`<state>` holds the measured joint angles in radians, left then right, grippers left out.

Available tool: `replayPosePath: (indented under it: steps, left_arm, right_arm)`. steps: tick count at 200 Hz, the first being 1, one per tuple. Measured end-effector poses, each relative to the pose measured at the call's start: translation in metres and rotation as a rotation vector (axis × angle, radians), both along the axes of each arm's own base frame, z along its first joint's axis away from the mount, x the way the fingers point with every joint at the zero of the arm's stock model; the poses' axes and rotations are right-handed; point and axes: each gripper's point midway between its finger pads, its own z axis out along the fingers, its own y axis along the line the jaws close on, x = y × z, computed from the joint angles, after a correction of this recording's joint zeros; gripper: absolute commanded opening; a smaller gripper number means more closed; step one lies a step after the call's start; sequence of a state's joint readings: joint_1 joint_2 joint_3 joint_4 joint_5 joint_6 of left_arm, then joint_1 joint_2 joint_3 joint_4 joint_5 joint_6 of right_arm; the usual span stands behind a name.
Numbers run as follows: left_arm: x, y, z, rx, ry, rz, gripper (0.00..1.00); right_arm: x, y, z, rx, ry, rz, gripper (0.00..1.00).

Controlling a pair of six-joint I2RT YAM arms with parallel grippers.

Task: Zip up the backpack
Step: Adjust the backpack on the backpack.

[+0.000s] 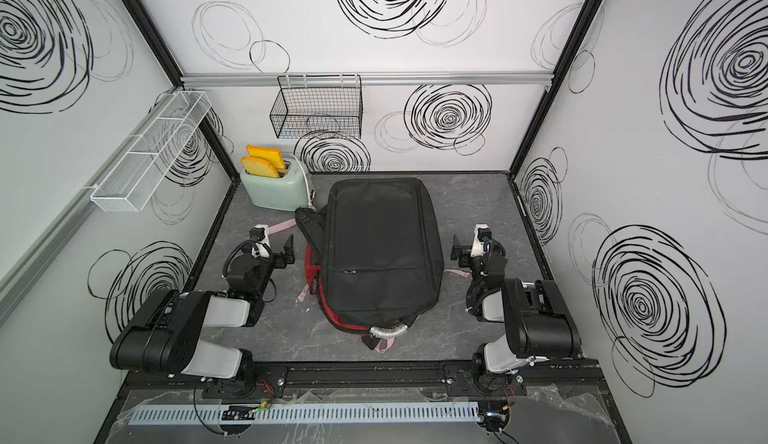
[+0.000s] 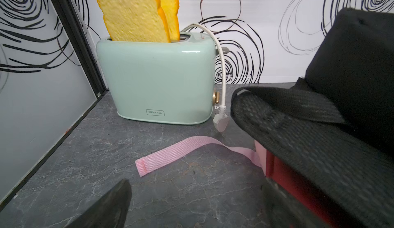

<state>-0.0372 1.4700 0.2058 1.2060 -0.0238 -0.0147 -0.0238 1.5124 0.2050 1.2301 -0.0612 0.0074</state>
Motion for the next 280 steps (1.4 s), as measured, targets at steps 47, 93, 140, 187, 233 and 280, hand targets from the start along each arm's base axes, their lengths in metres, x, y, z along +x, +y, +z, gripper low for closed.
replayPosePath:
  steps: [47, 93, 140, 187, 233, 280]
  left_arm:
    - [0.0, 0.0, 0.0, 0.0, 0.0, -0.002, 0.98]
    - [0.0, 0.0, 0.0, 0.0, 0.0, -0.002, 0.98]
    - [0.0, 0.0, 0.0, 0.0, 0.0, -0.002, 0.98]
    - [0.0, 0.0, 0.0, 0.0, 0.0, -0.002, 0.98]
    - [0.0, -0.001, 0.0, 0.001, -0.001, -0.003, 0.98]
    - [0.004, -0.001, 0.035, -0.011, -0.002, 0.042, 0.98]
  right_arm:
    - [0.0, 0.0, 0.0, 0.0, 0.0, 0.0, 0.99]
    - [0.0, 0.0, 0.0, 0.0, 0.0, 0.0, 0.99]
    - [0.0, 0.0, 0.0, 0.0, 0.0, 0.0, 0.99]
    - [0.0, 0.0, 0.0, 0.0, 0.0, 0.0, 0.99]
    - [0.0, 0.0, 0.0, 0.0, 0.0, 0.0, 0.99]
    - [-0.002, 0.005, 0.013, -0.012, -0.001, 0.004, 0.99]
